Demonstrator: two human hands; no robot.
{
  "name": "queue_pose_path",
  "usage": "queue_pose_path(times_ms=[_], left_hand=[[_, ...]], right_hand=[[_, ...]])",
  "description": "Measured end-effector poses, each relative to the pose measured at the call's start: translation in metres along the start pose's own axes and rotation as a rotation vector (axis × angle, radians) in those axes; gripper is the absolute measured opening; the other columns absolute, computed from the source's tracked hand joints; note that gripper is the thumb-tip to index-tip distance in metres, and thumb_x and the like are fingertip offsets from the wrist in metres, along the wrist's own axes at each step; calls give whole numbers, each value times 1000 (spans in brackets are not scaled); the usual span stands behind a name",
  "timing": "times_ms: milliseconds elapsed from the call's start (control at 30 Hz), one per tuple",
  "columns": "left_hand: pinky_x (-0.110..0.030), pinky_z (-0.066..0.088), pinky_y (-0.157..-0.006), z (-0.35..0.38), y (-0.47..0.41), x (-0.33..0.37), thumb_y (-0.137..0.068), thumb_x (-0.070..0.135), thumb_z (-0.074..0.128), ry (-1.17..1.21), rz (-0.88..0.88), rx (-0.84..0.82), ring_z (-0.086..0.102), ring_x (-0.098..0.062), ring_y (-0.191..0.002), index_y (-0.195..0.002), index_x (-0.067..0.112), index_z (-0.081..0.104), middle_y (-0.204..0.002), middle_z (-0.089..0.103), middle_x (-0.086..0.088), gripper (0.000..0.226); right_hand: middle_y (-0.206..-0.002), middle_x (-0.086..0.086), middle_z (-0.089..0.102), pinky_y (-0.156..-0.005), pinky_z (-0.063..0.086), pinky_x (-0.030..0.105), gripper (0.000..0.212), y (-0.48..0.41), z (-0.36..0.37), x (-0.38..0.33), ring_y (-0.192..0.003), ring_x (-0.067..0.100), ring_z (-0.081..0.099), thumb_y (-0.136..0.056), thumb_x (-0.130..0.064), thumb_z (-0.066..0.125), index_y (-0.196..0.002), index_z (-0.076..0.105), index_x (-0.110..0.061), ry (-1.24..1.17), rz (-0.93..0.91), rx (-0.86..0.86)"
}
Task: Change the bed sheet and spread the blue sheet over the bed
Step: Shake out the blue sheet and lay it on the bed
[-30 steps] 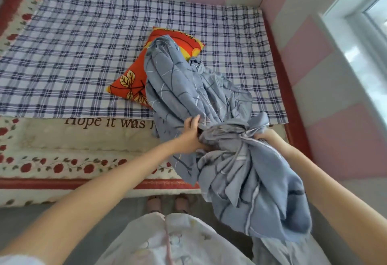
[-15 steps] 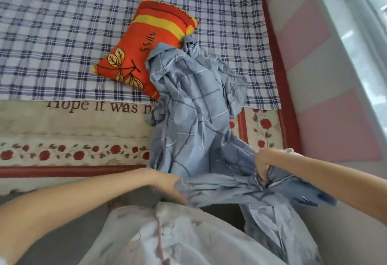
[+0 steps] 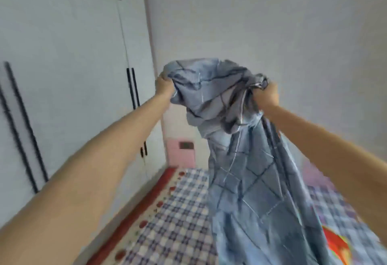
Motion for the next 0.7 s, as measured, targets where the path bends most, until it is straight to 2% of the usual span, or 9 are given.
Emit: queue_pose_path(times_ms=[33, 67, 133, 233, 367, 467, 533, 633, 700], left_hand=[[-36, 49, -91, -22, 51, 58, -94, 21, 54, 139, 106, 29, 60, -26, -101, -112, 4, 62, -118, 63, -10, 26], [-30, 45, -93, -59, 120, 147, -97, 8, 43, 194, 320, -10, 57, -25, -107, -120, 1, 58, -120, 61, -12, 28], [-25, 42, -94, -93, 184, 244, -97, 2, 35, 260, 537, 105, 55, -22, -110, -127, 2, 52, -121, 58, -9, 35], [-30, 43, -101, -152, 176, 257, -95, 1, 32, 359, 543, 231, 55, -23, -114, -124, 6, 53, -125, 58, -9, 37], [-29, 44, -93, -213, 194, 268, -88, -2, 32, 213, 690, 397, 54, -19, -99, -108, 11, 56, -109, 59, -4, 34], [-29, 44, -82, -247, 203, 257, -86, -2, 34, 61, 759, 489, 55, -23, -91, -98, 7, 57, -102, 60, -11, 28], [-27, 42, -77, -257, 219, 251, -87, -1, 35, -76, 770, 527, 57, -27, -94, -102, 1, 57, -104, 62, -15, 26], [-28, 36, -67, -255, 233, 227, -88, 0, 34, -284, 713, 547, 51, -24, -82, -92, 5, 53, -92, 58, -11, 20], [-29, 36, -65, -244, 245, 205, -86, -1, 34, -387, 663, 537, 53, -26, -82, -93, 1, 57, -93, 60, -14, 24]], right_hand=[[-93, 9, 61, -65, 41, 22, 17, -27, -2, -33, -88, 16, 55, -89, -6, 51, -102, 61, -11, -88, -80, 31], [-95, 6, 60, -67, 44, 20, 18, -51, -5, -76, -90, 14, 54, -90, -6, 51, -103, 60, -13, -148, -134, 64], [-101, 7, 61, -81, 48, 28, 23, -70, -2, -137, -94, 16, 55, -90, -7, 51, -111, 61, -10, -279, -228, 59], [-101, 7, 60, -85, 48, 36, 27, -72, 21, -188, -94, 19, 55, -92, -6, 48, -116, 61, -6, -341, -277, 0], [-96, 4, 60, -76, 44, 28, 27, -56, 53, -233, -92, 17, 55, -91, -5, 46, -113, 62, -8, -403, -380, -52], [-80, -4, 58, -70, 46, 25, 14, -43, 63, -242, -83, 16, 54, -91, -6, 51, -91, 60, -16, -410, -392, -217], [-79, 2, 58, -65, 47, 23, 9, -35, 58, -234, -78, 15, 53, -89, -9, 57, -83, 60, -14, -273, -401, -343], [-88, 16, 59, -70, 43, 33, 17, -26, 41, -205, -80, 22, 52, -86, -17, 60, -87, 61, -1, 423, -479, -462], [-82, 13, 58, -67, 41, 32, 18, -10, 26, -180, -76, 26, 54, -87, -20, 55, -80, 57, -4, 831, -487, -457]])
Point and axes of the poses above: each hand's wrist, its own y-axis away from the middle knuckle, its own z-axis out of the palm, x = y × z, the point moved 1 cm from there along -y, towards the middle knuckle
